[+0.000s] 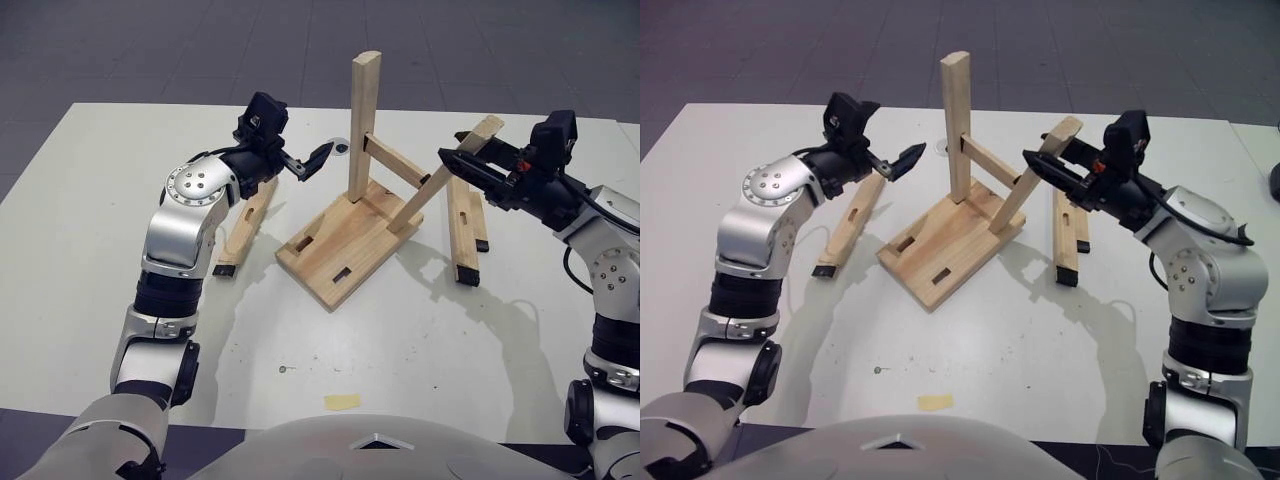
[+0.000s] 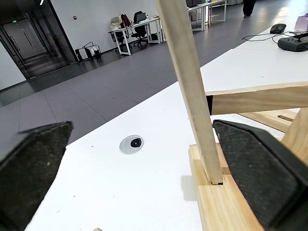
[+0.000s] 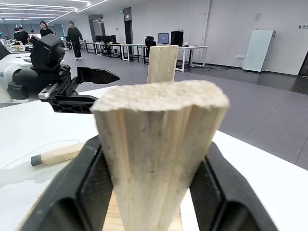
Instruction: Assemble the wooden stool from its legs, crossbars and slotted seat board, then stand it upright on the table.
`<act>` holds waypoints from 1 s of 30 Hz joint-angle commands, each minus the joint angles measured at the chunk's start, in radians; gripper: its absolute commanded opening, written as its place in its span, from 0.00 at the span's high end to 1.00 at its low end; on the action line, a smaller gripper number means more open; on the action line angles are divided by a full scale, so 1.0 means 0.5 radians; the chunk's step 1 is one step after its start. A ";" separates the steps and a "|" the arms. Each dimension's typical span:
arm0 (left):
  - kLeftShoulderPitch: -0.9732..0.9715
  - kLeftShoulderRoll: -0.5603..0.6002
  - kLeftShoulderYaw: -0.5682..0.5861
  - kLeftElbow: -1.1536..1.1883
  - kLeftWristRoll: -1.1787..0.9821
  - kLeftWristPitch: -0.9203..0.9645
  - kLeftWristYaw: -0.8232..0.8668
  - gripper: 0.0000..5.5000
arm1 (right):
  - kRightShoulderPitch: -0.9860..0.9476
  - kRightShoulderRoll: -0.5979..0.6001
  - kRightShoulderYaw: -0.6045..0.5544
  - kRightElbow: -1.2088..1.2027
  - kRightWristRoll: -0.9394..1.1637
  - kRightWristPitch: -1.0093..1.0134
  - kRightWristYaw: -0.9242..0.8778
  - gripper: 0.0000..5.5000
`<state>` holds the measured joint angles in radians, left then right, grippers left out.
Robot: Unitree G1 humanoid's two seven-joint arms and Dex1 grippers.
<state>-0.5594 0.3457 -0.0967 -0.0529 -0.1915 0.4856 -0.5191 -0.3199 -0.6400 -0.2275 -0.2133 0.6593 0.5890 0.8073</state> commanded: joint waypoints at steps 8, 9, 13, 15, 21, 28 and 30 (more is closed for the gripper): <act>0.014 -0.028 -0.016 -0.016 0.007 0.019 -0.017 0.02 | -0.137 -0.079 0.112 0.106 -0.276 -0.356 0.037 0.63; 0.017 -0.030 -0.018 -0.019 0.008 0.021 -0.016 0.02 | -0.150 -0.067 0.118 0.127 -0.306 -0.397 0.017 0.63; 0.021 -0.037 -0.017 -0.025 0.001 0.032 -0.016 0.02 | -0.189 0.017 0.065 0.159 -0.315 -0.455 -0.114 0.49; 0.014 -0.036 -0.021 -0.017 -0.002 0.033 -0.028 0.02 | -0.194 0.066 0.003 0.137 -0.293 -0.463 -0.198 0.45; -0.002 -0.040 -0.029 -0.008 0.000 0.035 -0.047 0.02 | -0.122 0.189 -0.132 -0.046 -0.157 -0.392 -0.429 0.29; -0.007 -0.040 -0.035 -0.013 0.002 0.034 -0.051 0.02 | 0.035 0.275 -0.202 -0.296 -0.052 -0.314 -0.641 0.10; 0.002 -0.037 -0.020 -0.014 0.008 0.029 -0.036 0.02 | -0.013 0.288 -0.198 -0.272 -0.043 -0.312 -0.678 0.04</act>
<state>-0.5511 0.3242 -0.1116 -0.0554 -0.1929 0.4924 -0.5426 -0.2999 -0.5053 -0.3192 -0.3446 0.6259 0.4231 0.4928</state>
